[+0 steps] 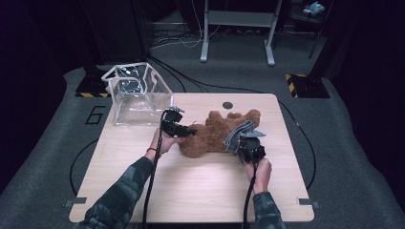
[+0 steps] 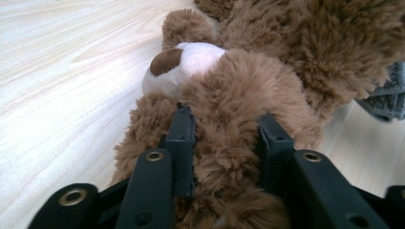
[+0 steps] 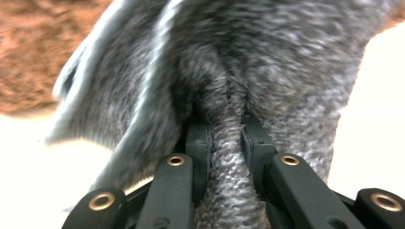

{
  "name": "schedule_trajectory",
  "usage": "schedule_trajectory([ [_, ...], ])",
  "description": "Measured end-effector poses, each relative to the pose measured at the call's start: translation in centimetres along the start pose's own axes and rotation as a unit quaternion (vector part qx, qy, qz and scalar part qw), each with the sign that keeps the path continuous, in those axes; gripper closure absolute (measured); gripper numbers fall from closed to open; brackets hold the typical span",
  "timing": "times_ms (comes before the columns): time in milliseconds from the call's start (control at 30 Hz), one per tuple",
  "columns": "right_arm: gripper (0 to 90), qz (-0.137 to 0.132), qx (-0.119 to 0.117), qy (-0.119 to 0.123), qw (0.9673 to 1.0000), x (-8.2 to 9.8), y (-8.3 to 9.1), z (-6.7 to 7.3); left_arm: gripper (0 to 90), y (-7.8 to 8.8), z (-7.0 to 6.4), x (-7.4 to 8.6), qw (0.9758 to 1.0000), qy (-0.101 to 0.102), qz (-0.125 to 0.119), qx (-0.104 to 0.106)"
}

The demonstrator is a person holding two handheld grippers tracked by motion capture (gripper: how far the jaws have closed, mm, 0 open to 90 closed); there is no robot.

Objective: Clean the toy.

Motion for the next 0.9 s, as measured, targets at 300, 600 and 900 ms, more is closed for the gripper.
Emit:
schedule_trajectory([
  [300,77.0,0.004,-0.064,0.072,0.9953,-0.8,0.2,7.0,39.4,1.0,0.2,-0.4,0.9989,0.034,-0.018,0.027],
  [600,76.8,-0.011,-0.089,0.112,0.9896,-2.5,0.3,10.0,30.2,3.1,1.3,-0.9,0.9986,0.035,-0.039,-0.012],
  [900,76.5,-0.007,-0.123,0.162,0.979,-4.3,-0.7,14.7,28.4,1.6,2.3,0.0,0.9986,0.032,0.002,-0.041],
])
Point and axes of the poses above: each handheld gripper's, and its own axes: y roughly backward along the jaws, x roughly out of its underside, z roughly to its left, the point moved 5 cm from there along -y, roughly forward along the jaws, and after that the axes turned 8 degrees about -x, right-handed, at the moved point
